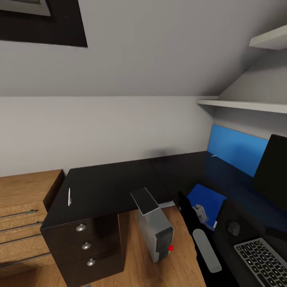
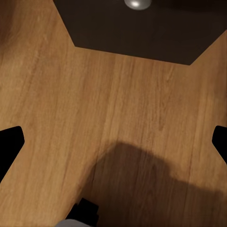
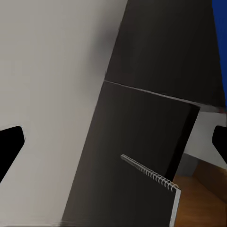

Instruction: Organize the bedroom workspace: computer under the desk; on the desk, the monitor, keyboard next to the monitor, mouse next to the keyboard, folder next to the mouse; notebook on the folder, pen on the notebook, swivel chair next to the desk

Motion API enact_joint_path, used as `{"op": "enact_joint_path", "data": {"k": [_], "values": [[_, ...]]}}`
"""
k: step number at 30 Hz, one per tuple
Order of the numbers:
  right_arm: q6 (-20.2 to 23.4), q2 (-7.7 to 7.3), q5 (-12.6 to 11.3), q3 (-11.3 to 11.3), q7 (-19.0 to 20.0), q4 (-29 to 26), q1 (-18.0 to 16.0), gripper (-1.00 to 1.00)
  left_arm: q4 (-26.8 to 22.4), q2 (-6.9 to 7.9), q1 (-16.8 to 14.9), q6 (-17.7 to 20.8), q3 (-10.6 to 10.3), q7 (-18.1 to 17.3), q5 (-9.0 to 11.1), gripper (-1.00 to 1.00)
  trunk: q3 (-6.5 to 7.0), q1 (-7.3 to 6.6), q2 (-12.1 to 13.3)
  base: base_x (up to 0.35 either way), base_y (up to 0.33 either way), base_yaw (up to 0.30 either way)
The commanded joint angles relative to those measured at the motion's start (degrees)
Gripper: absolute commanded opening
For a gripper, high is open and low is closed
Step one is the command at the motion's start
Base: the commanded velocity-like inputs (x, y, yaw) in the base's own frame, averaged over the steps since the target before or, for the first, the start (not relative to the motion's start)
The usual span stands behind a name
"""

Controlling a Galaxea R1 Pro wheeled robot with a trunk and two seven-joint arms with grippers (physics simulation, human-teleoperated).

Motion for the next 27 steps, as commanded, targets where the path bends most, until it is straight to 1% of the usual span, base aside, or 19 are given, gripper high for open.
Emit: {"op": "enact_joint_path", "data": {"k": [1, 2, 3, 4, 5, 11, 17, 21, 22, 23, 24, 27], "values": [[-0.18, 0.03, -0.65, 0.52, -0.19, -0.06, -0.03, 1.00, -0.13, 0.08, -0.05, 0.21, -0.30, 0.47, 0.14, 1.00, -0.25, 0.23, -0.46, 0.000, 0.000, 0.000], [-0.17, 0.10, -1.36, 1.71, -0.15, -0.06, 0.02, 1.00, -0.13, 0.08, -0.05, 0.22, -0.32, 0.46, 0.13, 1.00, -0.43, 0.45, -0.86, 0.000, 0.000, 0.000], [-0.17, 0.12, -1.75, 2.02, -0.14, -0.06, 0.03, 1.00, -0.14, 0.08, -0.05, 0.23, -0.32, 0.46, 0.12, 1.00, -0.61, 0.67, -1.26, 0.000, 0.000, 0.000], [-0.17, 0.15, -3.25, 2.87, -0.15, -0.06, 0.05, 1.00, -0.14, 0.03, -0.05, 0.25, -0.33, 0.45, 0.12, 1.00, -0.79, 0.89, -1.66, 0.000, 0.000, 0.000], [-0.10, 0.14, -4.26, 3.42, -0.15, -0.06, 0.06, 1.00, -0.14, -0.01, -0.05, 0.22, -0.33, 0.43, 0.10, 1.00, -0.97, 1.11, -2.06, 0.000, 0.000, 0.000], [1.35, 0.10, -7.54, 4.63, -0.14, -0.06, 0.16, 1.00, -0.14, -0.08, -0.05, 0.19, -0.33, 0.39, 0.08, 1.00, -2.05, 2.42, -4.47, 0.000, 0.000, 0.000], [1.94, 0.18, -8.35, 4.92, -0.11, -0.06, 0.28, 1.00, -0.14, -0.09, -0.05, 0.18, -0.33, 0.39, 0.07, 1.00, -3.12, 3.74, -6.87, 0.000, 0.000, 0.000], [2.11, 0.62, -8.54, 5.60, -0.12, -0.04, 0.35, 1.00, -0.14, -0.13, -0.05, 0.18, -0.33, 0.39, 0.07, 1.00, -3.84, 4.62, -8.48, 0.000, 0.000, 0.000], [2.13, 0.67, -8.55, 5.92, -0.12, -0.03, 0.37, 1.00, -0.14, -0.14, -0.05, 0.18, -0.33, 0.39, 0.07, 1.00, -4.02, 4.84, -8.88, 0.000, 0.000, 0.000], [2.16, 0.73, -8.58, 6.79, -0.11, 0.01, 0.39, 1.00, -0.14, -0.17, -0.05, 0.18, -0.33, 0.39, 0.07, 1.00, -4.20, 5.06, -9.28, 0.000, 0.000, 0.000], [2.18, 0.79, -8.63, 8.19, -0.11, 0.06, 0.41, 1.00, -0.14, -0.24, -0.05, 0.18, -0.33, 0.39, 0.07, 1.00, -4.38, 5.28, -9.68, 0.000, 0.000, 0.000], [2.25, 0.83, -8.66, 9.27, -0.11, 0.18, 0.42, 1.00, -0.14, -0.31, -0.05, 0.18, -0.33, 0.39, 0.07, 1.00, -4.92, 5.94, -10.88, 0.000, 0.000, 0.000]]}}
